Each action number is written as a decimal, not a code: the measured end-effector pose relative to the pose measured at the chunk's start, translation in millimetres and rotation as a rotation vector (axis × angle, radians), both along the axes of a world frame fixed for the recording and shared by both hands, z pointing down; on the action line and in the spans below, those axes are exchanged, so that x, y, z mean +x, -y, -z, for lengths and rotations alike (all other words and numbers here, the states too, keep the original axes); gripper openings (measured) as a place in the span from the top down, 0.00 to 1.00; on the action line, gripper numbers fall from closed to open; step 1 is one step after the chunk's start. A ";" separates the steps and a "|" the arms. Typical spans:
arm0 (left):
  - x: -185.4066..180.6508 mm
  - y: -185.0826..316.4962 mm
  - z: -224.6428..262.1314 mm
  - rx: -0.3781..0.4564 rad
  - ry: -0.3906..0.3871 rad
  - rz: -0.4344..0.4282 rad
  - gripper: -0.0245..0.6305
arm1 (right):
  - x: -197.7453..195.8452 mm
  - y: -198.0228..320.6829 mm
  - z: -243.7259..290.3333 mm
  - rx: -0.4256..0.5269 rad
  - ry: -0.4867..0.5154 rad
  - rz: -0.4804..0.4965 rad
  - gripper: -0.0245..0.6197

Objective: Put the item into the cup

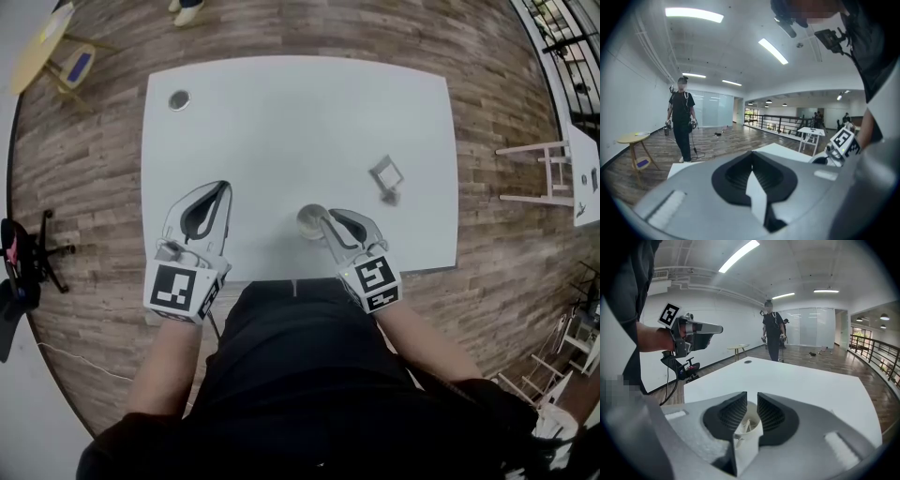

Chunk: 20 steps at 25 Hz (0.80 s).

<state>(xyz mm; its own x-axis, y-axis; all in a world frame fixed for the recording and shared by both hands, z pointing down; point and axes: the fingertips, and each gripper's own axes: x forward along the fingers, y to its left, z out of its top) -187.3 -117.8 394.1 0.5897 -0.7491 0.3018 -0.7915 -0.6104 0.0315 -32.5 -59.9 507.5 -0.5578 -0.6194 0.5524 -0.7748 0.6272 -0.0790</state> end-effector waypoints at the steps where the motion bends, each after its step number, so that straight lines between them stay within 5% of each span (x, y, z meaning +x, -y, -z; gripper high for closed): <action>1: 0.7 0.1 1.6 0.005 0.000 -0.002 0.96 | 1.7 0.6 1.9 0.006 0.005 -0.007 0.85; 20: -8.7 19.5 38.5 0.120 0.023 0.015 0.96 | 29.9 15.6 32.7 0.122 0.037 -0.084 0.85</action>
<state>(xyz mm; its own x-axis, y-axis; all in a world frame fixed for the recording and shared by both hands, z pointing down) -196.0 -137.3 355.6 0.5723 -0.7894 0.2223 -0.8002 -0.5968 -0.0592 -2.7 -75.5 474.8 -0.5200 -0.7259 0.4502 -0.8228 0.5672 -0.0358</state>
